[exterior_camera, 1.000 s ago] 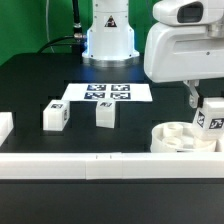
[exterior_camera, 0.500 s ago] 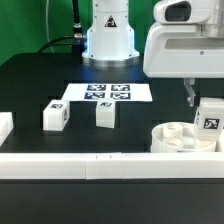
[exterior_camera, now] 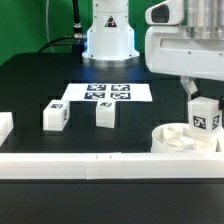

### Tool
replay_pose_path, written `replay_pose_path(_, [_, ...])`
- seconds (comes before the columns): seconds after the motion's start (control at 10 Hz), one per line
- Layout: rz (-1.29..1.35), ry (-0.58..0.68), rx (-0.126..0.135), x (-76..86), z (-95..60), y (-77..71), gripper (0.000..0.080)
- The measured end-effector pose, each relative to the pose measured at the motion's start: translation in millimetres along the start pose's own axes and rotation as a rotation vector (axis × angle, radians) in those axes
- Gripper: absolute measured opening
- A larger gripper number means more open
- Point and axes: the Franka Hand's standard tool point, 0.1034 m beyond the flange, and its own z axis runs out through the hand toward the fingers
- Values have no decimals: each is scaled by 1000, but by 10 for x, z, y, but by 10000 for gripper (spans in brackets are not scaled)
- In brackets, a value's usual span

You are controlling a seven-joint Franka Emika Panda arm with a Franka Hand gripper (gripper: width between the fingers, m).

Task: Assemble stool

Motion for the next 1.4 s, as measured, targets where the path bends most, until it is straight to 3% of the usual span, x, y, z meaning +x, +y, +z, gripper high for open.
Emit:
replay_pose_path(0.5, [284, -11, 8, -27, 2, -20, 335])
replay_pose_path(0.6, [371, -22, 26, -15, 6, -19, 335])
replay_pose_path(0.7, [488, -42, 68, 5, 2, -2, 337])
replay_pose_path(0.9, [754, -75, 115, 4, 5, -5, 337])
replay_pose_path(1.1, [918, -99, 128, 11, 5, -16, 337])
replay_pose_path(1.4, [987, -115, 124, -6, 9, -24, 337])
